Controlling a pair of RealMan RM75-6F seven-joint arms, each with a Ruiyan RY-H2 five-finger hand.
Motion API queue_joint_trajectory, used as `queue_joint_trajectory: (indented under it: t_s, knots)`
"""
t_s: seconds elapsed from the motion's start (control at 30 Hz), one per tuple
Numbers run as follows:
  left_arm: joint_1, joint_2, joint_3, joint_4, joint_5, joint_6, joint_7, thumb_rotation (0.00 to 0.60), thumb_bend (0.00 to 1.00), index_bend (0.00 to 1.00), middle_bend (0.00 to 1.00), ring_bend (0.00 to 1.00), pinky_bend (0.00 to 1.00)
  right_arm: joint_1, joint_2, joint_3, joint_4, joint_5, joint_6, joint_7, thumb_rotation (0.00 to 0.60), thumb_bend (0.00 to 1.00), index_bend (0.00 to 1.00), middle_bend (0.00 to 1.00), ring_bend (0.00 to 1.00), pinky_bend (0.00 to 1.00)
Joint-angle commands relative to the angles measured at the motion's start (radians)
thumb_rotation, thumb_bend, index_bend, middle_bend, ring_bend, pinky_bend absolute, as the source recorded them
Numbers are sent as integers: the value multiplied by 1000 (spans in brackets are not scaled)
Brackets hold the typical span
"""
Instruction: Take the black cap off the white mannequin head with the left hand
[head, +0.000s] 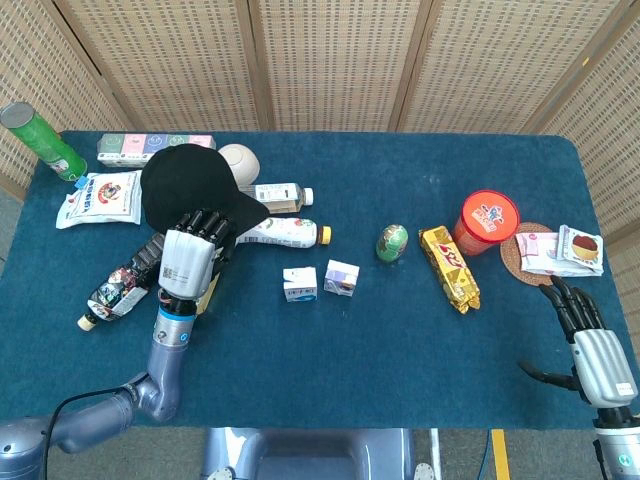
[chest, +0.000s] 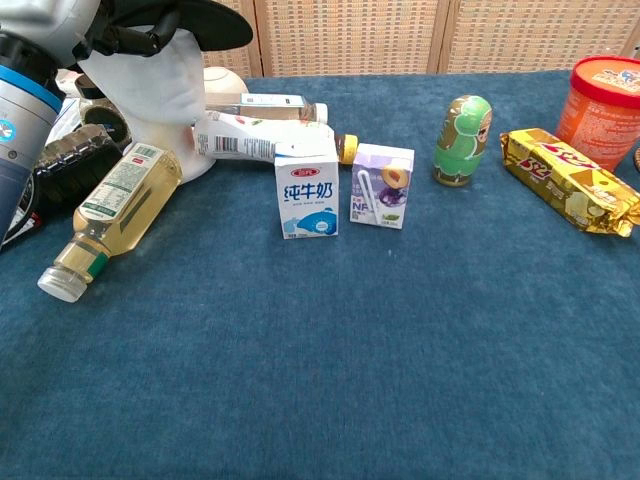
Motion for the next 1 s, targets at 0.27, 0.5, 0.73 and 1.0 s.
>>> queue_joint_trajectory:
  t_s: [0.27, 0.5, 0.73, 1.0]
  knots:
    - [-13, 8, -5, 29, 7, 19, 4, 600, 471, 671, 671, 542, 708, 2, 2, -3, 0, -4, -4, 7, 600, 0, 0, 0, 0, 0]
    - [-55, 39, -33, 85, 41, 52, 51, 600, 445, 671, 673, 547, 711, 3, 1, -6, 0, -6, -7, 3, 600, 0, 0, 0, 0, 0]
    - [-87, 115, -92, 48, 33, 72, 52, 600, 446, 706, 707, 580, 732, 7, -4, -7, 0, -5, -15, -5, 600, 0, 0, 0, 0, 0]
    - [-71, 228, -144, -48, -4, 89, 65, 600, 440, 734, 729, 601, 744, 5, -5, -9, -1, -4, -14, -12, 600, 0, 0, 0, 0, 0]
